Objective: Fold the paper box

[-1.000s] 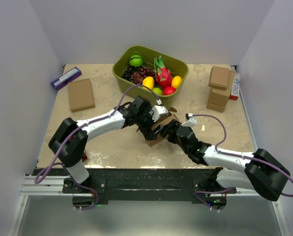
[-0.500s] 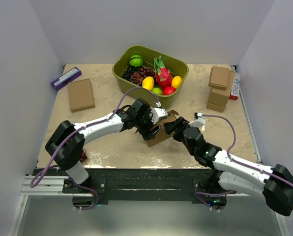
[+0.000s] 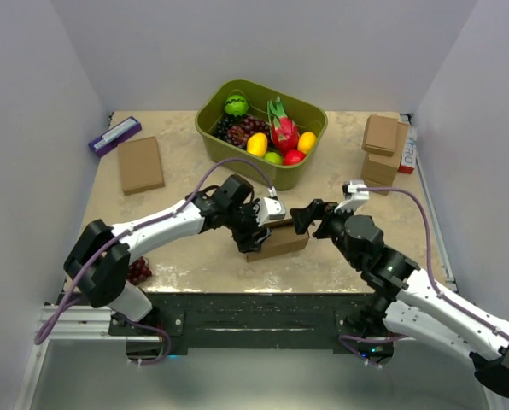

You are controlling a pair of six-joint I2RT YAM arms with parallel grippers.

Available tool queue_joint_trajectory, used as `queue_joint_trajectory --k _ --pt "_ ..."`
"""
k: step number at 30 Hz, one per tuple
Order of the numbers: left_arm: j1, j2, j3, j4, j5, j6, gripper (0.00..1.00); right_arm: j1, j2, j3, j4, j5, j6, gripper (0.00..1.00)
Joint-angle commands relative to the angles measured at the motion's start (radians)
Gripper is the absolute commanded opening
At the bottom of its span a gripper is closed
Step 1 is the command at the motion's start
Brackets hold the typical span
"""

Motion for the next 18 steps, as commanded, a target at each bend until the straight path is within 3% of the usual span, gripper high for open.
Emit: queue_joint_trajectory --k 1,4,10,13,18 --pt "-0.005 -0.117 -0.024 -0.092 0.070 0.036 0.67 -0.006 0.018 0.176 -0.148 -0.133 -0.328 0.99" --pt "-0.006 -0.175 -0.068 -0.083 0.059 0.023 0.65 -0.008 0.009 0.208 -0.184 -0.234 -0.407 0.99" --pt "-0.005 -0.203 -0.114 -0.069 0.062 0.021 0.63 -0.008 -0.012 0.069 0.018 -0.483 -0.541 0.99" --pt "-0.003 -0.192 -0.113 -0.078 0.064 0.030 0.57 -0.008 0.023 -0.032 0.191 -0.506 -0.589 0.99" --pt "0.030 -0.192 -0.146 -0.048 0.086 0.036 0.51 -0.008 0.072 -0.117 0.338 -0.543 -0.709 0.99"
